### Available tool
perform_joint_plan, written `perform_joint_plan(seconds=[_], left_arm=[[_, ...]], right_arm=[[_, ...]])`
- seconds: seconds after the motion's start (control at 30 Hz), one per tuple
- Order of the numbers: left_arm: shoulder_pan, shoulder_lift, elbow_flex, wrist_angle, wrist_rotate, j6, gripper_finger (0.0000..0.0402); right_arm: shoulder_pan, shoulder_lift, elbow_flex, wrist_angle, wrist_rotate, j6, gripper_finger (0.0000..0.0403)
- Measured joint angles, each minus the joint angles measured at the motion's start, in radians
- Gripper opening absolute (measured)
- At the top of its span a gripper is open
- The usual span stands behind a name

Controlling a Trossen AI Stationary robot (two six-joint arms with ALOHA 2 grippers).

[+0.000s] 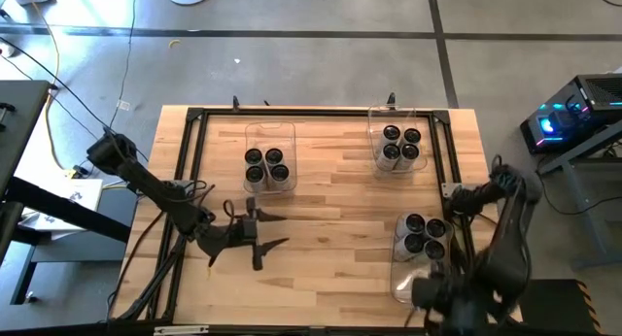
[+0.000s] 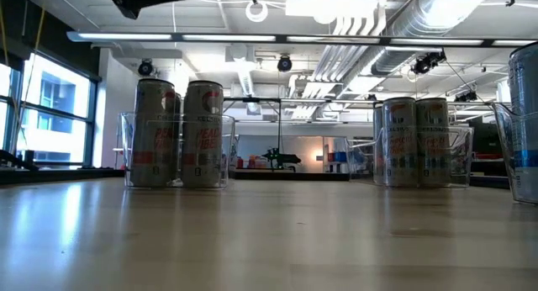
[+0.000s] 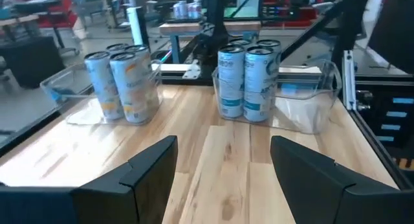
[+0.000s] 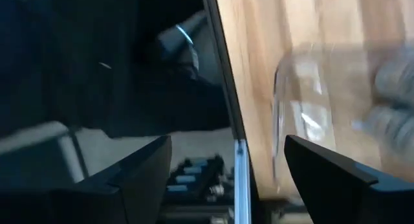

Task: Sort soda cans
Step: Move the bottom transparent bin between the two transparent bins

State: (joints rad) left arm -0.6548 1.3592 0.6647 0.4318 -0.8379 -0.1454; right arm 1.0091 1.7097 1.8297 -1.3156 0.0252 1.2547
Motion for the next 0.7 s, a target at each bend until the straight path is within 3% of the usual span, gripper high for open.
perform_joint_plan(seconds=[0.3,0.47,0.7], left_arm=[[0.000,0.159,0.000,0.215,-0.005,-0.038,0.0241],[-0.012,0.236,0.005,0.369,0.036,-0.033,0.0241],[-0.051,0.335,0.122,0.374,-0.017,0.102,0.0241]], right_arm=[[0.076,0.171,-0.059,-0.006,-0.002,-0.004,0.0282],[0.070,0.229,-0.061,-0.070,-0.003,-0.059,0.0229],[0.019,0.242,-0.061,-0.102,0.022,-0.112,0.0141]])
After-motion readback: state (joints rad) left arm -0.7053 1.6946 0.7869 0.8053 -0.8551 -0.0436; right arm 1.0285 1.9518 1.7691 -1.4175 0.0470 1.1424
